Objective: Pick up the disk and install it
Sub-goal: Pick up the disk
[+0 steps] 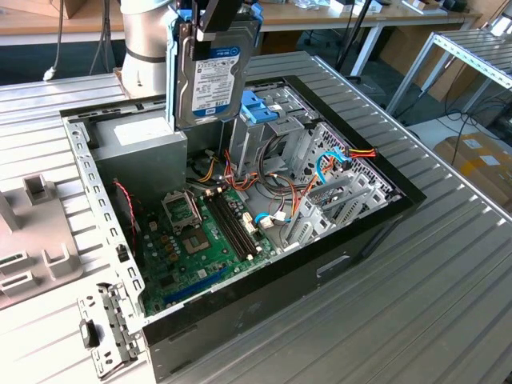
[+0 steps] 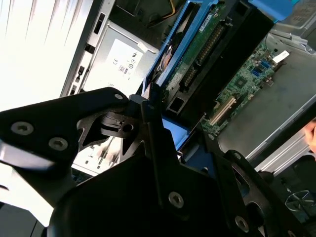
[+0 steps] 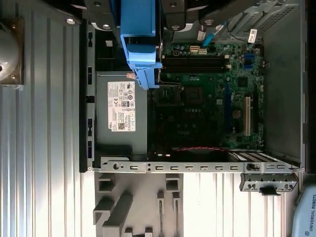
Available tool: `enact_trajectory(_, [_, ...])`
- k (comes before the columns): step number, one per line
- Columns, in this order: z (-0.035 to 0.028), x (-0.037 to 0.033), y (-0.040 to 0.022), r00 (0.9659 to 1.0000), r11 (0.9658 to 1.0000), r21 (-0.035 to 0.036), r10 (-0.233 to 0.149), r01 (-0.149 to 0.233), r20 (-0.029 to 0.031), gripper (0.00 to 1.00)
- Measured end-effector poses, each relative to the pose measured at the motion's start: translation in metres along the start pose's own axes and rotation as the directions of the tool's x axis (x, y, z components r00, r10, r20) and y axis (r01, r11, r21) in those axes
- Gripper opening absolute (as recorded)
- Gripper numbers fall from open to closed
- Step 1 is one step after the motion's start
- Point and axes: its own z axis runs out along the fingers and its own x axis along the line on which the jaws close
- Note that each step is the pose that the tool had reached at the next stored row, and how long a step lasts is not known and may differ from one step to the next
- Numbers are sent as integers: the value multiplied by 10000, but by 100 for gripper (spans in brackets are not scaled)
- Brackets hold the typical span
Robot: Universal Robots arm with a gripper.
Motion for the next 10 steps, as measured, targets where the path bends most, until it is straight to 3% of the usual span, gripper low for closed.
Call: enact_trajectory(10, [1,107,-1,10000,10000,0,1,-1,1,37])
